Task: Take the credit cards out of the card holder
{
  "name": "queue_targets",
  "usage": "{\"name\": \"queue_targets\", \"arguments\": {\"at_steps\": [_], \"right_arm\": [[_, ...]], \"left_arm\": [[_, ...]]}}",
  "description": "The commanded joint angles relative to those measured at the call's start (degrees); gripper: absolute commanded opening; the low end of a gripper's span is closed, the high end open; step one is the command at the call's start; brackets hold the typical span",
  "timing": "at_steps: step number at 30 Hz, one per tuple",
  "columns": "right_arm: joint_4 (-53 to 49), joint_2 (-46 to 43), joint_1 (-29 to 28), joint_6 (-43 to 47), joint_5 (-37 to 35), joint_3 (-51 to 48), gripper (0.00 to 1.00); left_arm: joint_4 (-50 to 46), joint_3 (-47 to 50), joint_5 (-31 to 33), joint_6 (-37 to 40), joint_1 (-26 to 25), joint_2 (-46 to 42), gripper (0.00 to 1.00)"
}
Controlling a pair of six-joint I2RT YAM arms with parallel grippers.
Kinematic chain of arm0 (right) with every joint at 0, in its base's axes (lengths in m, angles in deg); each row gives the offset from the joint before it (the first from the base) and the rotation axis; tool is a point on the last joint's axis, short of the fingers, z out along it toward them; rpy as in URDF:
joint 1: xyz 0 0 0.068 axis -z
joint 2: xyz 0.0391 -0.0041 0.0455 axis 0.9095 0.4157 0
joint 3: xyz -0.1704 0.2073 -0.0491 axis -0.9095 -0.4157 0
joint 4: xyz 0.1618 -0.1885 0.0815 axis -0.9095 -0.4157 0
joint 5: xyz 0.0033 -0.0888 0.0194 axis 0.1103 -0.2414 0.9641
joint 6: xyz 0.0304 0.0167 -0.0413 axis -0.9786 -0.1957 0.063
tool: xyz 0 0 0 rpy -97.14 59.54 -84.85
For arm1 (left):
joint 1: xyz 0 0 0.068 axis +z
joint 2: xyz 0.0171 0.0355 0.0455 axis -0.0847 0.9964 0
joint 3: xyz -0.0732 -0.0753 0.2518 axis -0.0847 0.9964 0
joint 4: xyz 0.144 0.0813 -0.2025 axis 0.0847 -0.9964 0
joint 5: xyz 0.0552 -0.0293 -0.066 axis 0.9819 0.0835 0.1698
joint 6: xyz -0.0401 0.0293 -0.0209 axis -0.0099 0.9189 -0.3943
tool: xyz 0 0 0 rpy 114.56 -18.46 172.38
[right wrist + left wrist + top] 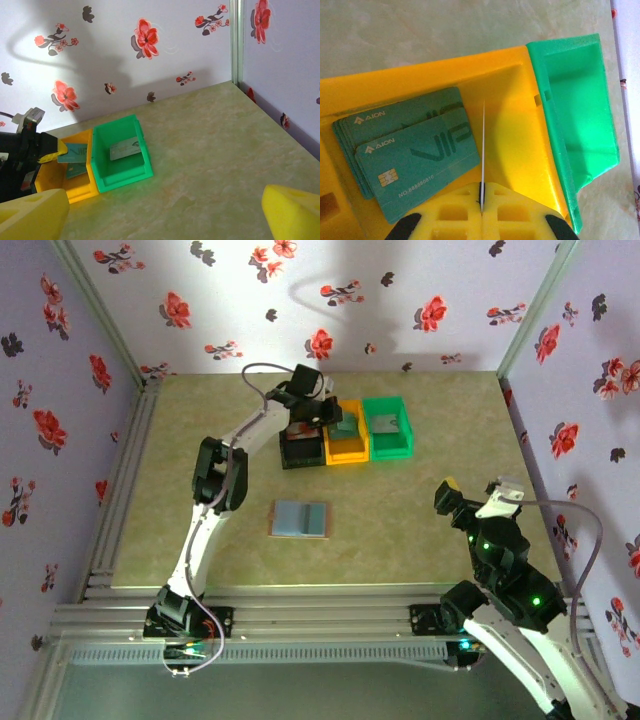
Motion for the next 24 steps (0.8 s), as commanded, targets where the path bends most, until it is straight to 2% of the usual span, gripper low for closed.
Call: {"name": "queue_targets", "arguments": {"at_steps": [1, 24], "right_arm": [[1.34, -0.73, 0.52, 0.92, 0.59, -0.52, 0.99], [1.43, -0.81, 1.10, 0.81, 1.64, -0.60, 0.99]], "left_arm": [[-1.62, -2.33, 1.16, -0.92, 0.81, 2.68, 0.00], [-9.62, -7.61, 3.26, -0.76, 1.50, 6.69, 0.00]]}}
